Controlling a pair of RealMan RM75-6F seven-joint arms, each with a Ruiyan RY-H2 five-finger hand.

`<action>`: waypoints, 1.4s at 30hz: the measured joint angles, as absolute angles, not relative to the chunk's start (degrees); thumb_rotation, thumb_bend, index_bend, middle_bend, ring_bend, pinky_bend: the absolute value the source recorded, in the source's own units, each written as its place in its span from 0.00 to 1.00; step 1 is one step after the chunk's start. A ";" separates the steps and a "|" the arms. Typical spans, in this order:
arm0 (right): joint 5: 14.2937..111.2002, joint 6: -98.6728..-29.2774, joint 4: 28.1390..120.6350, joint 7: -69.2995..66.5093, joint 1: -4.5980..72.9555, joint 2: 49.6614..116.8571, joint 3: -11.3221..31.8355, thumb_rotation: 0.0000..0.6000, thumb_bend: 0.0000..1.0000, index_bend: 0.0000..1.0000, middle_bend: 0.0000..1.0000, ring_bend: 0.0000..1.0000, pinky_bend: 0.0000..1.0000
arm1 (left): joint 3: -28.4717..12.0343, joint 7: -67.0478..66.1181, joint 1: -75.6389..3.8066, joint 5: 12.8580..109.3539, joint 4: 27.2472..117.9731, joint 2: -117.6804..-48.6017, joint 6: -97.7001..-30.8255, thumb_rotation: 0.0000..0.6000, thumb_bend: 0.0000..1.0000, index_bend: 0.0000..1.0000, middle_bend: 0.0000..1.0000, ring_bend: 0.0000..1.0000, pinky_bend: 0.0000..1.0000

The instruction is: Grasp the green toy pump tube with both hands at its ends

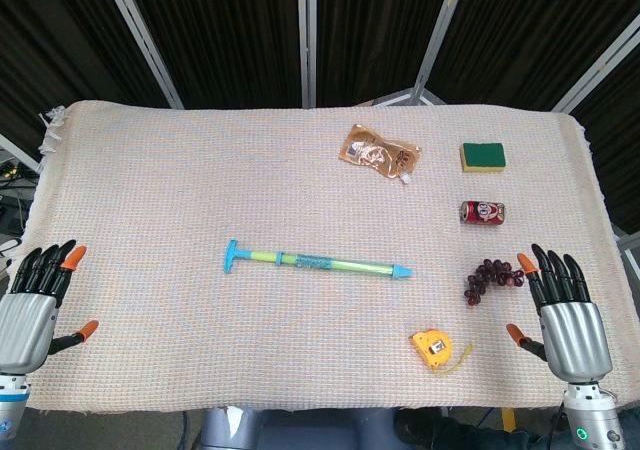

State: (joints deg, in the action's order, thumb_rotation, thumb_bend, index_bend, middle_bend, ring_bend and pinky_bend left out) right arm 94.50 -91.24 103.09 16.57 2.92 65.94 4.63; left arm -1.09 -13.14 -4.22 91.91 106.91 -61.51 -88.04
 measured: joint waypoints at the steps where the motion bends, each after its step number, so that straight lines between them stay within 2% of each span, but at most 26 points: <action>1: 94.43 -91.28 103.09 16.38 2.89 65.85 4.62 1.00 0.00 0.00 0.00 0.00 0.00 | -1.07 -13.10 -4.21 91.94 106.97 -61.47 -88.04 1.00 0.00 0.00 0.00 0.00 0.00; 8: 94.30 -90.83 102.72 16.18 2.85 65.77 4.22 1.00 0.00 0.00 0.01 0.00 0.00 | -1.15 -13.29 -4.51 91.36 106.92 -61.65 -87.28 1.00 0.00 0.00 0.00 0.00 0.00; 9: 94.24 -90.45 102.63 16.21 2.96 65.87 4.13 1.00 0.00 0.00 0.04 0.02 0.00 | -1.16 -13.29 -4.52 91.26 106.92 -61.66 -87.23 1.00 0.00 0.00 0.00 0.00 0.00; 10: 94.18 -90.09 102.57 16.19 3.10 65.97 4.09 1.00 0.00 0.00 0.16 0.13 0.02 | -1.16 -13.31 -4.51 91.20 106.92 -61.67 -87.22 1.00 0.00 0.00 0.00 0.00 0.00; 12: 93.94 -88.78 102.40 16.15 3.74 66.25 4.10 1.00 0.00 0.00 0.47 0.46 0.24 | -1.21 -13.41 -4.57 91.04 106.89 -61.72 -87.09 1.00 0.00 0.00 0.00 0.00 0.00; 13: 93.84 -87.98 102.26 16.18 4.23 66.41 4.21 1.00 0.00 0.00 0.63 0.65 0.47 | -1.25 -13.46 -4.63 90.91 106.87 -61.77 -86.96 1.00 0.00 0.00 0.00 0.00 0.00; 14: 93.74 -87.02 102.04 16.29 4.88 66.59 4.38 1.00 0.00 0.00 0.75 0.78 0.68 | -1.29 -13.53 -4.71 90.74 106.84 -61.82 -86.79 1.00 0.00 0.00 0.00 0.00 0.00; 16: 93.43 -84.16 101.39 16.76 6.82 67.02 4.91 1.00 0.00 0.00 0.86 0.90 0.88 | -1.45 -13.73 -4.98 90.17 106.73 -62.02 -86.18 1.00 0.00 0.00 0.00 0.00 0.00; 17: 93.17 -82.63 101.14 16.93 7.82 67.22 5.20 1.00 0.00 0.00 0.90 0.94 0.93 | -1.54 -13.85 -5.13 89.86 106.67 -62.15 -85.87 1.00 0.00 0.00 0.00 0.00 0.00; 19: 92.18 -78.43 100.78 17.11 10.33 67.70 5.92 1.00 0.00 0.00 0.95 0.98 0.99 | -1.78 -14.17 -5.51 89.07 106.51 -62.48 -85.13 1.00 0.00 0.00 0.00 0.00 0.00; 22: 89.33 -71.00 100.79 16.61 14.52 68.49 7.30 1.00 0.00 0.02 0.99 1.00 1.00 | -2.11 -14.90 -6.01 87.87 106.23 -62.96 -84.18 1.00 0.00 0.00 0.00 0.00 0.00; 26: 83.12 -60.75 100.77 15.99 21.10 70.38 9.88 1.00 0.00 0.22 1.00 1.00 1.00 | -2.47 -15.94 -6.56 86.32 105.74 -63.65 -83.02 1.00 0.00 0.00 0.00 0.00 0.00; 30: 74.44 -53.74 99.55 18.08 27.70 74.35 12.64 1.00 0.00 0.31 1.00 1.00 1.00 | -2.84 -17.07 -7.18 84.52 105.07 -64.49 -81.76 1.00 0.00 0.00 0.00 0.00 0.00; 35: 64.92 -50.63 97.05 24.81 33.88 80.79 14.84 1.00 0.00 0.37 1.00 1.00 1.00 | -3.20 -17.91 -7.87 82.71 104.32 -65.30 -80.43 1.00 0.00 0.00 0.00 0.00 0.00; 42: 53.27 -51.38 91.80 35.40 40.34 89.71 16.01 1.00 0.03 0.38 1.00 1.00 1.00 | -3.51 -18.18 -8.45 81.15 103.64 -65.79 -79.50 1.00 0.00 0.00 0.00 0.00 0.00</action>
State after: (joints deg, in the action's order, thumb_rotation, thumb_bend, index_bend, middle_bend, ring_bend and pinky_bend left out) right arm 53.27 -51.38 91.80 35.40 40.34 89.71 16.01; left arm -3.51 -18.18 -8.45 81.15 103.64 -65.79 -79.50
